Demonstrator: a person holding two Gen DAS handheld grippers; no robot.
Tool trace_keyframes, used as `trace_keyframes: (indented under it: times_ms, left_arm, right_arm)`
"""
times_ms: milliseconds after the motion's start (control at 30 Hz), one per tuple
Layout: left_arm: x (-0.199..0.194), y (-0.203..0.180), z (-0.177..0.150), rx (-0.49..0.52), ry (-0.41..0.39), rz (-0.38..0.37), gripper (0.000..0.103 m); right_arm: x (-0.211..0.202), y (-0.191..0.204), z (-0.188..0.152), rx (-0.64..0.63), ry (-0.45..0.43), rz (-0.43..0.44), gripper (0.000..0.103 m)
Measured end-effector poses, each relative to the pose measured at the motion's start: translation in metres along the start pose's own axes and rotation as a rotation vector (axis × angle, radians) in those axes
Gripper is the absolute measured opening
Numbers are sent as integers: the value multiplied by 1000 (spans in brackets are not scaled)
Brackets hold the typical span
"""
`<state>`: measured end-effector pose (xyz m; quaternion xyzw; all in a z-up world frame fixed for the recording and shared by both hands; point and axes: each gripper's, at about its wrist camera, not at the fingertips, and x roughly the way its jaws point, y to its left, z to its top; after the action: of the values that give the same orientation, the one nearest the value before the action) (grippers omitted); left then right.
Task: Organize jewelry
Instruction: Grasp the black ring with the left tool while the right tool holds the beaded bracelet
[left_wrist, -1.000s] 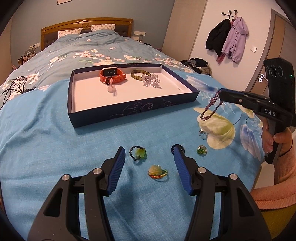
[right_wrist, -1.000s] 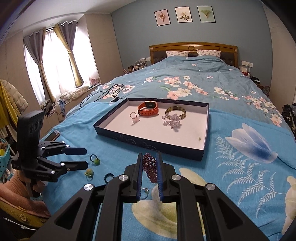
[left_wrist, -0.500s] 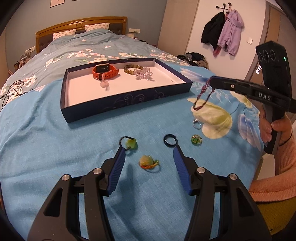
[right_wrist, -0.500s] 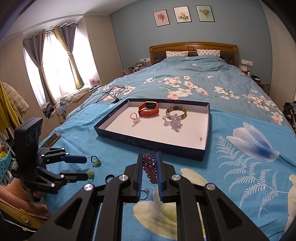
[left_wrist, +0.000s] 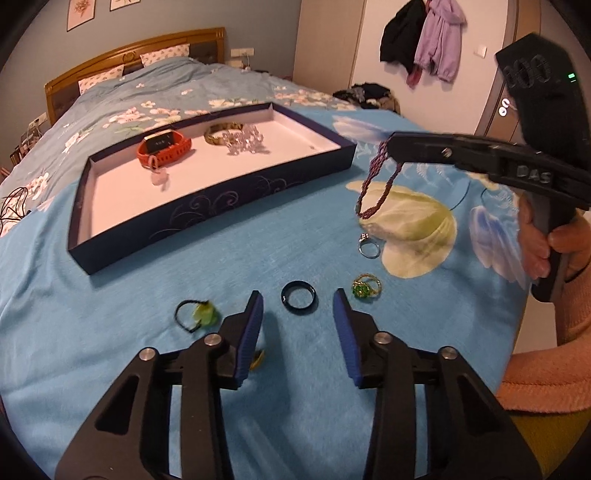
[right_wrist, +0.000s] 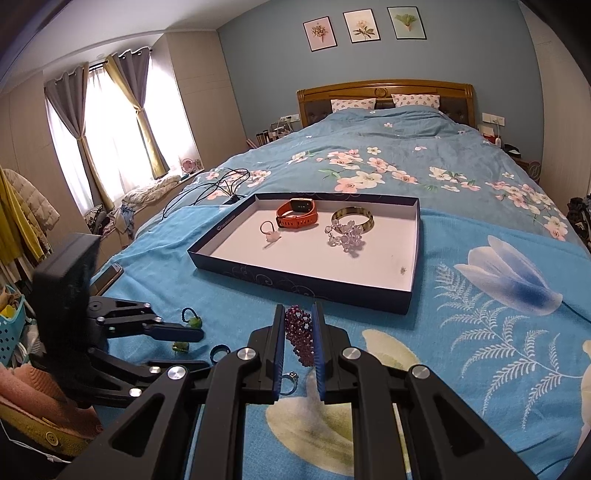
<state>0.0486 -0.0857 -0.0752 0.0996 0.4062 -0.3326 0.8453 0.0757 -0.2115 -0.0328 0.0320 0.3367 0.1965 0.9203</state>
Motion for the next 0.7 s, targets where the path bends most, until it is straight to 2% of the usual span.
trace_keyframes:
  times_ms: [167,333,700]
  left_arm:
    - [10,-1,4,5,22,11,37]
    - [13,-1,6,13,28,38,22]
    - [9,-1,6,2,12,46,22]
  right_arm:
    - [1,-2,0,3,-3,4,12]
    - [4,-4,-1,8,2,11,12]
    - [4,-2,0,3,-3,15,12]
